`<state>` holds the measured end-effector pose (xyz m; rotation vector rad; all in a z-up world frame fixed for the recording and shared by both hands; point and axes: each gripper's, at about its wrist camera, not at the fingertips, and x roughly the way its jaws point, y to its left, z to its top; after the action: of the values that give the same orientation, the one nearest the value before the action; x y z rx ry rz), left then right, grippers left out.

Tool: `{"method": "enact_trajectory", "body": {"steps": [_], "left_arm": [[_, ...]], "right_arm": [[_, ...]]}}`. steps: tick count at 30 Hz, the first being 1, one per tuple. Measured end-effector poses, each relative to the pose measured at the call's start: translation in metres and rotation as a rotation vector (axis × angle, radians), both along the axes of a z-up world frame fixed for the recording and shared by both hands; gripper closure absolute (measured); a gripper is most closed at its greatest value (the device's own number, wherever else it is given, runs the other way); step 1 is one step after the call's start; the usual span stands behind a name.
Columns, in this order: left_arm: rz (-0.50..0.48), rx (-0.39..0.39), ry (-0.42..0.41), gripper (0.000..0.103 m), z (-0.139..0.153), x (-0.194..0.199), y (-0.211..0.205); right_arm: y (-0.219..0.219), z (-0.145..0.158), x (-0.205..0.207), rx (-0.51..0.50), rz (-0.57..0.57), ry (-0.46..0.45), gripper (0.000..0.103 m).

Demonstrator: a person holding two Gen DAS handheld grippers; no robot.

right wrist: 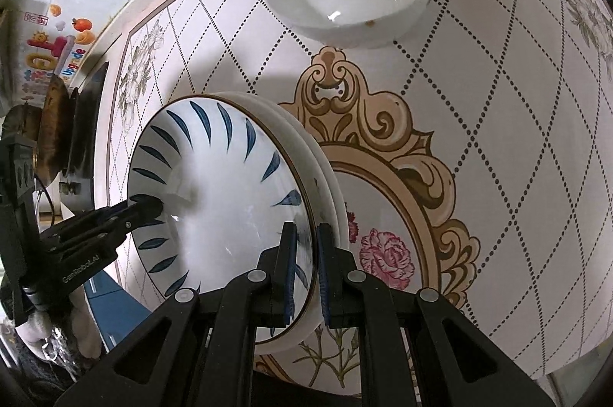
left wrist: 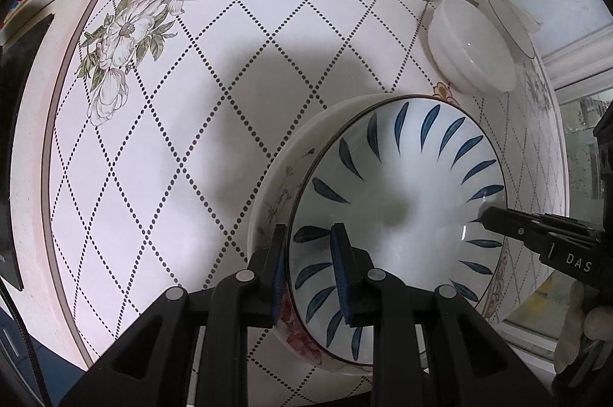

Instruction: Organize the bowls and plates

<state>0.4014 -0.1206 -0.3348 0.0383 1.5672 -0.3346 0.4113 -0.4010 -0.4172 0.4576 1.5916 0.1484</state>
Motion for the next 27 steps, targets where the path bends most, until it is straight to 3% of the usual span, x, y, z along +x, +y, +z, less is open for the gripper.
{"method": "enact_trajectory", "body": {"steps": [19,27], "left_arm": [[0.066,0.006,0.032,0.083,-0.006,0.005,0.005],[0.097,0.042,-0.064,0.082,0.036,-0.018,0.006]], "right_arm": [[0.003,0.001,0.002,0.012,0.029,0.010,0.088],[0.003,0.027,-0.007,-0.021,0.053,-0.046,0.088]]}}
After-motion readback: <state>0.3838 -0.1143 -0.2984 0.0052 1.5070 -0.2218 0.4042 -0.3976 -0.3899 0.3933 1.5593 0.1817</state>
